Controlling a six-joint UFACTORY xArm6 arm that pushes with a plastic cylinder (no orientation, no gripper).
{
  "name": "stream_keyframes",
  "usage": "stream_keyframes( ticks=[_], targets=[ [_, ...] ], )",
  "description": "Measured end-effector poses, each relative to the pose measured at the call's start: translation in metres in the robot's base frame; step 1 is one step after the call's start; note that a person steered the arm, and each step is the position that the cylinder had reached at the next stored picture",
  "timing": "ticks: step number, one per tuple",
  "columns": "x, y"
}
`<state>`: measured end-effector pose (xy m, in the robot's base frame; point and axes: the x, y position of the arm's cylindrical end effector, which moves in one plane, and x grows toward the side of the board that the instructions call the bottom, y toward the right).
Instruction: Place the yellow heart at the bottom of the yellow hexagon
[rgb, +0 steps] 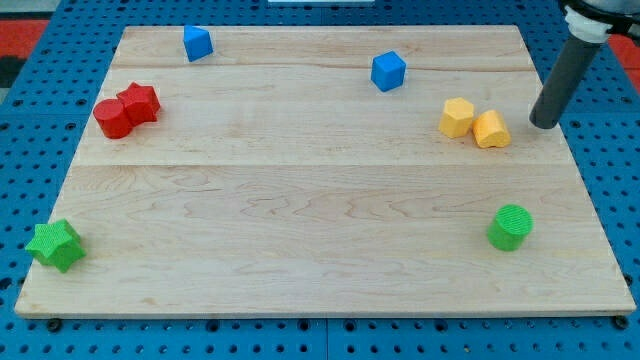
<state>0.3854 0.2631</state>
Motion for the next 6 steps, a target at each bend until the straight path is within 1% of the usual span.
stream_keyframes(
  ticks=[3, 4, 6],
  targets=[
    [0.005, -0.078],
    [0.008, -0.081],
    [0.034, -0.089]
  ],
)
